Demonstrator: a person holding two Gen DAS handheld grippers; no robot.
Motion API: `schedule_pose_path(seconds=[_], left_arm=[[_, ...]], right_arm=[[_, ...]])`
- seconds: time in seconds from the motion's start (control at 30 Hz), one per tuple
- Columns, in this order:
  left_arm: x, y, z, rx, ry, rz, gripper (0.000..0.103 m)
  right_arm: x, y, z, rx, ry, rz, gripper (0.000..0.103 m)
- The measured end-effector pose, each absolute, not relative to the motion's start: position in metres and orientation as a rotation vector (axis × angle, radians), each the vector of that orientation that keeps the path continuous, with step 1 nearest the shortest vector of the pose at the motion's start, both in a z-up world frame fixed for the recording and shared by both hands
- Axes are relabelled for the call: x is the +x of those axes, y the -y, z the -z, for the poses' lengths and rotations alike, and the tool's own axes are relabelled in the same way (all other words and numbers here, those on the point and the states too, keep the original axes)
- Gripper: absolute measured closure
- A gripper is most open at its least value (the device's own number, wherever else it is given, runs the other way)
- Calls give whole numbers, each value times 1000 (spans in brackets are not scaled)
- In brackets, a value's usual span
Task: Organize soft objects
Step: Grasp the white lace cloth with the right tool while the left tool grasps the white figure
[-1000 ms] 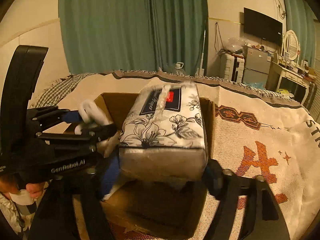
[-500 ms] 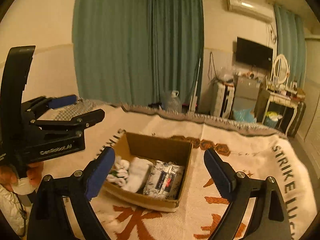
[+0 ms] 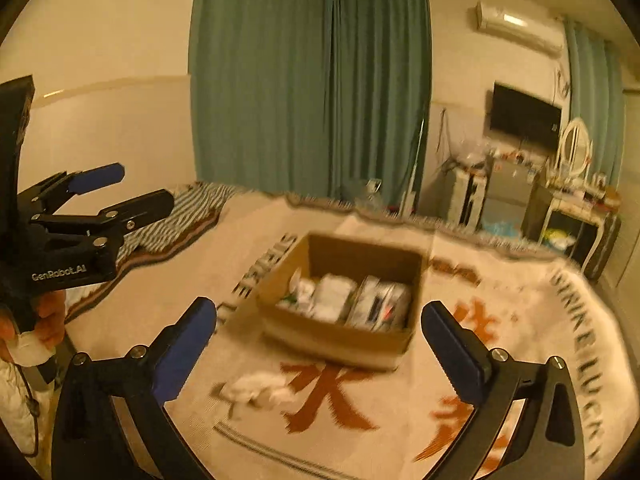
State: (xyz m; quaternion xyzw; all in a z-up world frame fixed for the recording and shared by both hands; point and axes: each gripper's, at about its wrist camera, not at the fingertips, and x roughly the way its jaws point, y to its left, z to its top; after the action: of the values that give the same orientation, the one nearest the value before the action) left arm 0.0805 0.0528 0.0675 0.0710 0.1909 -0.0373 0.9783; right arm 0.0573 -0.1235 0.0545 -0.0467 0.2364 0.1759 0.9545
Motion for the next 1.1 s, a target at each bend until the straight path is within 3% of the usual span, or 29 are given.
schedule_pose_path(seconds=[0.23, 0.4, 0.6, 0.67, 0.77, 1.0, 1.07, 1.1], left_arm=[[108, -71, 28, 70, -581, -6, 7], [122, -79, 74, 46, -646, -51, 7], [131, -88, 95, 23, -706, -36, 7], [132, -88, 98, 20, -718, -36, 8], [131, -84, 104, 17, -740, -23, 8], [123, -59, 116, -7, -813, 75, 9], [124, -49, 122, -3, -845, 108, 15], [125, -42, 126, 7, -868, 115, 23]], right_arm=[[93, 94, 39, -87, -656, -396, 1], [121, 66, 96, -119, -763, -459, 17], [150, 51, 150, -116, -917, -487, 51], [155, 54, 157, -94, -949, -490, 79], [155, 59, 157, -63, -960, -511, 90], [146, 93, 114, -39, -844, -444, 91], [146, 103, 105, -33, -817, -419, 91], [146, 111, 102, -23, -811, -406, 91]])
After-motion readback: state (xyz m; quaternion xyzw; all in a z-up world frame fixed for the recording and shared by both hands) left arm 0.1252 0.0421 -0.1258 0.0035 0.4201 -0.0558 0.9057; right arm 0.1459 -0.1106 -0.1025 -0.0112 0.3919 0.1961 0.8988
